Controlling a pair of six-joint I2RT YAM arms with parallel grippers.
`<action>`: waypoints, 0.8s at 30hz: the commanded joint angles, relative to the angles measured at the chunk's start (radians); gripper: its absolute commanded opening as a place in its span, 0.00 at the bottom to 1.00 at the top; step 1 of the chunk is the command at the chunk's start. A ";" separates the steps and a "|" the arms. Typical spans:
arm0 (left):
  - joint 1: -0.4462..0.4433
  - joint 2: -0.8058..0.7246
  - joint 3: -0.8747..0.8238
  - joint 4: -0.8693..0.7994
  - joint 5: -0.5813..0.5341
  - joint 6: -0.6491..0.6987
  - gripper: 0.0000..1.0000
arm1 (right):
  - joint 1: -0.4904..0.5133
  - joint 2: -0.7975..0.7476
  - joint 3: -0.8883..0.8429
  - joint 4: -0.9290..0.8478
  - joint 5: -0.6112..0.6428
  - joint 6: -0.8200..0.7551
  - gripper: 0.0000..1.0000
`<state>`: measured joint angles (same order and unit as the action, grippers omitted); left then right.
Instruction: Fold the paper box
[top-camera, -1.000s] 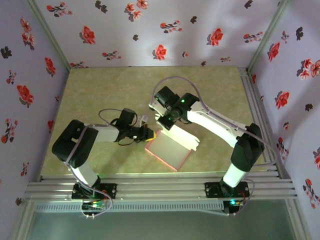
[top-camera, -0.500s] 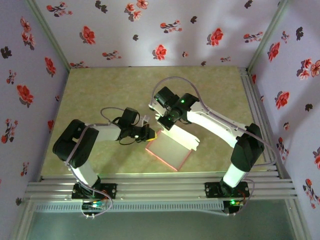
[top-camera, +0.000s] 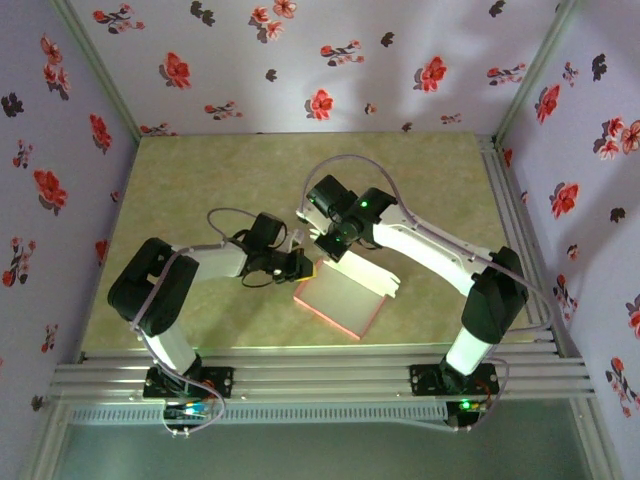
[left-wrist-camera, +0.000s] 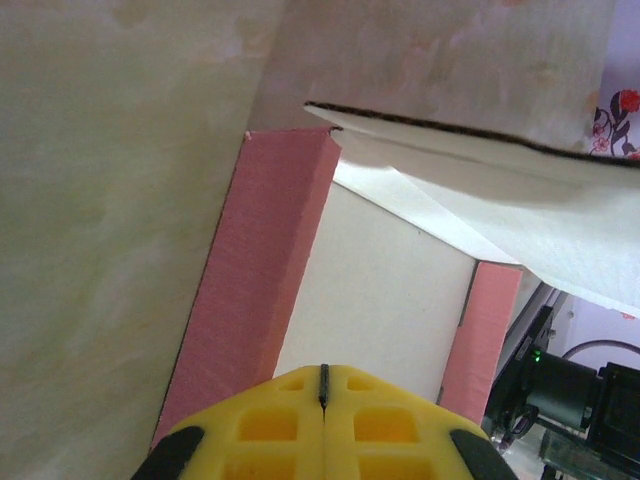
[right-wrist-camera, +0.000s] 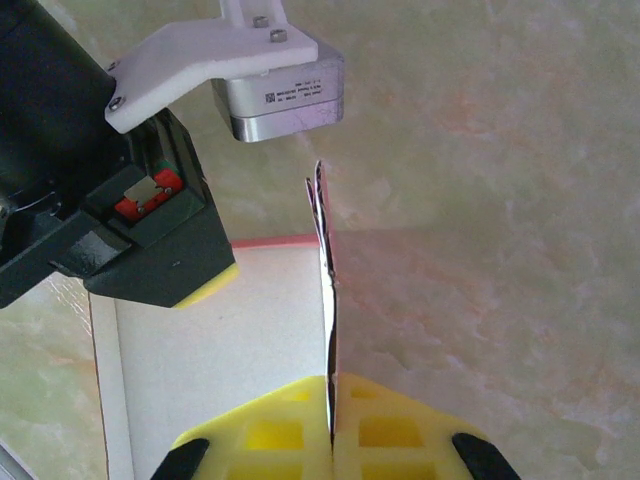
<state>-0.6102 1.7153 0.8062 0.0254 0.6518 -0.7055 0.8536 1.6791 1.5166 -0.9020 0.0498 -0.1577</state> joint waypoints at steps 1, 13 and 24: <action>-0.028 0.041 -0.021 -0.127 -0.127 0.043 0.00 | 0.006 -0.013 -0.016 0.011 0.015 -0.013 0.00; -0.018 -0.148 0.040 -0.224 -0.156 0.102 0.20 | 0.013 -0.016 -0.017 0.007 0.027 -0.013 0.00; -0.002 -0.163 0.073 -0.311 -0.181 0.271 0.44 | 0.024 -0.017 -0.013 0.008 0.032 -0.011 0.00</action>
<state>-0.6144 1.5372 0.8440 -0.2142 0.4950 -0.5396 0.8703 1.6791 1.5146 -0.8974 0.0612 -0.1574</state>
